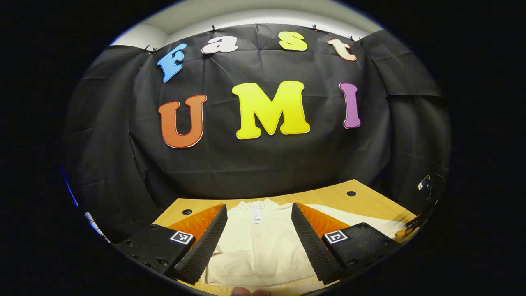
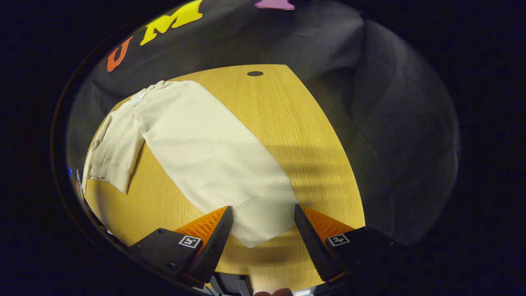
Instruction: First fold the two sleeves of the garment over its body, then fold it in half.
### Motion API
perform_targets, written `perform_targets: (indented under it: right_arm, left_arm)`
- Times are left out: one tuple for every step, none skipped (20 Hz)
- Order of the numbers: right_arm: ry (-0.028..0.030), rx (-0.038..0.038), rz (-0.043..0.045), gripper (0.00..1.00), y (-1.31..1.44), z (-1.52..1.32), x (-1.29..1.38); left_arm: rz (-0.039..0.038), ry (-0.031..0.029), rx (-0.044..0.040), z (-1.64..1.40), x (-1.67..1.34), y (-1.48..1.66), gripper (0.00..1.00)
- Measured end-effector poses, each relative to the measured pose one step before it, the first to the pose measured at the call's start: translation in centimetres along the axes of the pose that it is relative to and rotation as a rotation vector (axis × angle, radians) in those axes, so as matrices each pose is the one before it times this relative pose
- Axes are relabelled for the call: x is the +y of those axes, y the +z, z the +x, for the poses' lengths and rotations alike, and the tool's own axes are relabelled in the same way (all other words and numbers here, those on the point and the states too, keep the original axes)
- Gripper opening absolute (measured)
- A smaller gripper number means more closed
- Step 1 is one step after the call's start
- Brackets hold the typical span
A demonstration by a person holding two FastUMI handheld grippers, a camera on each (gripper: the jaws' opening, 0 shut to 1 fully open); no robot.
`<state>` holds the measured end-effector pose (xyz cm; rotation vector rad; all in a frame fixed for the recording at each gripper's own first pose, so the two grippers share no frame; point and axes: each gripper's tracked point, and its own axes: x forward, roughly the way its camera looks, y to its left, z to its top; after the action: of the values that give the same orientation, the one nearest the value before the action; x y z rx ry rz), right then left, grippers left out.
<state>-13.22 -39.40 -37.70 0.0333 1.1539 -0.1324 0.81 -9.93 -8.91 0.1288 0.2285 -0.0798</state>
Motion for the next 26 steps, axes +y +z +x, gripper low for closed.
perform_targets:
  right_arm:
    - [-0.00074,-0.00309,-0.00949,0.95,0.067,0.146,-0.195]
    - [0.00575,-0.00815,-0.00132,0.93,0.079,-0.074,-0.023]
    - [0.00344,-0.01199,0.00516,0.87,0.23,0.15,-0.034]
    - [0.00183,-0.00803,0.00763,0.67,0.367,-0.038,-0.234]
    - [-0.00349,0.00206,0.01278,0.55,0.032,0.13,-0.041]
    - [-0.00287,0.00219,0.01789,0.37,0.128,0.009,-0.005]
    - [-0.00624,0.01149,0.01296,0.25,0.003,0.079,0.006]
    - [-0.0011,0.0005,0.00499,0.18,0.129,-0.25,-0.013]
    - [-0.00955,0.01352,0.01509,0.18,0.083,0.05,-0.012]
    - [-0.00338,0.00316,0.01956,0.07,0.049,-0.201,0.034]
    - [0.00985,0.00396,0.03021,0.07,0.184,-0.311,0.352]
    - [0.00685,-0.00778,0.02776,0.07,0.279,-0.36,0.229]
    - [0.00127,-0.01568,0.02328,0.07,0.475,-0.523,0.252]
    - [0.00934,-0.02198,0.01964,0.07,0.493,-0.525,0.422]
    - [0.00305,-0.02137,0.01103,0.07,0.711,-0.665,0.326]
    - [0.00888,-0.02497,0.01106,0.07,0.666,-0.863,0.454]
    - [0.00642,-0.02494,0.00751,0.07,0.956,-0.828,0.435]
    - [0.01011,-0.02649,0.00635,0.05,1.03,-0.828,0.615]
    - [0.0099,-0.02376,0.00056,0.07,1.278,-0.68,0.779]
    - [0.01655,-0.02415,-0.00119,0.07,1.152,-0.756,0.699]
    - [0.01865,-0.02156,-0.00188,0.07,1.266,-0.55,1.108]
    - [0.01508,-0.02255,-0.01338,0.07,1.244,-0.398,1.255]
    - [0.015,-0.02377,-0.01973,0.07,1.505,-0.729,1.063]
    - [0.01617,-0.02474,-0.02098,0.04,1.579,-0.818,1.435]
    - [0.01839,-0.02616,-0.0182,0.07,1.524,-0.354,1.283]
    - [0.02228,-0.02503,-0.0131,0.06,1.499,0.134,1.616]
  left_arm:
    - [0.0022,0.00104,0.00112,0.02,0.031,-0.021,1.0]
    - [-0.00128,-0.00023,0.00099,0.123,-0.008,-0.007,1.0]
    - [0.00005,-0.00138,0.00421,0.027,-0.081,-0.18,1.0]
    - [0.00309,0.00065,0.00021,-0.041,0.113,0.02,1.0]
    - [0.00489,0.00019,-0.00292,-0.095,0.095,0.161,1.0]
    - [0.00386,-0.00077,-0.00359,0.047,-0.035,0.014,1.0]
    - [0.00221,-0.00056,-0.00107,0.009,0.012,0.114,1.0]
    - [-0.00073,-0.00226,-0.00176,-0.066,0.017,-0.041,1.0]
    - [-0.00109,-0.00129,0.00099,-0.031,0.006,-0.1,1.0]
    - [0.00004,0.00114,-0.00019,-0.009,0.157,0.036,1.0]
    - [-0.00004,0.00316,-0.00151,-0.15,0.22,-0.095,1.0]
    - [-0.00071,0.00357,-0.00181,-0.125,0.243,0.06,1.0]
    - [-0.00289,0.0022,-0.00083,-0.072,0.188,-0.02,1.0]
    - [-0.00454,0.00297,-0.00061,-0.1,0.346,-0.124,1.0]
    - [-0.00407,0.00405,-0.00023,-0.071,0.298,-0.051,1.0]
    - [-0.00186,0.00424,0.00078,-0.104,0.271,-0.202,1.0]
    - [-0.00032,0.00712,-0.00283,-0.149,0.481,-0.079,1.0]
    - [-0.00002,0.005,0.00017,-0.081,0.308,-0.118,0.99]
    - [0.00177,0.00501,-0.00292,-0.146,0.41,-0.173,1.0]
    - [0.00074,0.00455,-0.00271,-0.141,0.285,-0.11,1.0]
    - [0.00043,0.00346,-0.00666,-0.156,0.311,0.07,1.0]
    - [0.00107,0.00202,-0.00496,-0.146,0.192,0.025,1.0]
    - [-0.00384,0.0023,-0.0041,-0.157,0.261,-0.045,1.0]
    - [-0.00531,0.00176,-0.00129,-0.033,0.222,-0.097,0.99]
    - [-0.00496,0.00675,-0.00029,-0.185,0.377,-0.097,0.99]
    - [-0.00438,0.00774,-0.00479,-0.161,0.388,0.059,0.99]
